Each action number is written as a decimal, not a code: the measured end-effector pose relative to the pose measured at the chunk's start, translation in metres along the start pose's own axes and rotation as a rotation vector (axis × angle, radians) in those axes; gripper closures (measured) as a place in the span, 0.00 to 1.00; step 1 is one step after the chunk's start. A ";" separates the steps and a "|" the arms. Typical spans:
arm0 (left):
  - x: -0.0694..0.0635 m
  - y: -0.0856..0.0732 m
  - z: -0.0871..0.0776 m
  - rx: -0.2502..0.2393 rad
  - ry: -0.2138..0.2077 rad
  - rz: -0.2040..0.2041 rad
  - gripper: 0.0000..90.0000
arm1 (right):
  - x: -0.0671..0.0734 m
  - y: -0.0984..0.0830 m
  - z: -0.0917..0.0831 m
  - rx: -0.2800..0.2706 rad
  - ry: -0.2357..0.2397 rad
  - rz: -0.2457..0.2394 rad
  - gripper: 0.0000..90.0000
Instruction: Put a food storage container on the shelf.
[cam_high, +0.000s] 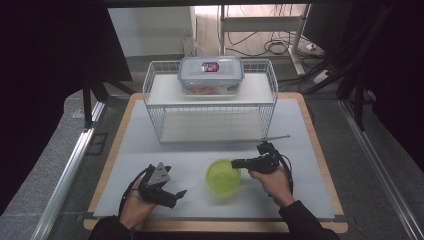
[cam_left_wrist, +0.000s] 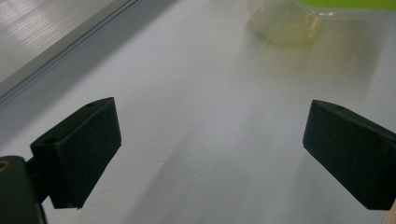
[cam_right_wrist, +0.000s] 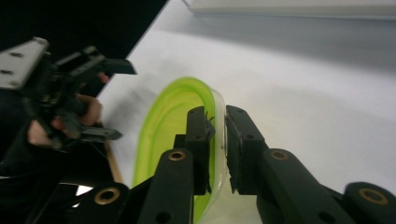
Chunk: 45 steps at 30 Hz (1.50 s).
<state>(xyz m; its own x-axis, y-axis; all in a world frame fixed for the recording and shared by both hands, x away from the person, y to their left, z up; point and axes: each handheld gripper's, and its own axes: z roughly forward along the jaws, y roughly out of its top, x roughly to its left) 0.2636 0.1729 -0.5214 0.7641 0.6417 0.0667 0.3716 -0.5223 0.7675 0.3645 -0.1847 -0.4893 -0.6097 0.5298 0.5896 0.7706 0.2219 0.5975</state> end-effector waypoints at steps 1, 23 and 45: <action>0.000 0.000 0.000 0.001 0.000 0.001 0.04 | -0.002 -0.001 0.001 0.013 -0.025 -0.008 0.87; -0.001 0.000 0.000 0.000 0.000 0.007 0.05 | -0.010 -0.006 -0.007 0.004 0.013 0.116 0.91; -0.001 0.001 -0.001 -0.017 -0.006 0.002 0.04 | 0.013 0.037 -0.054 -0.162 0.110 0.096 0.91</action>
<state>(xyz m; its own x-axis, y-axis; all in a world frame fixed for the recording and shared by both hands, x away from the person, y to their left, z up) 0.2629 0.1727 -0.5196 0.7679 0.6374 0.0641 0.3614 -0.5137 0.7782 0.3752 -0.2134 -0.4299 -0.5580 0.4477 0.6987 0.7918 0.0355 0.6097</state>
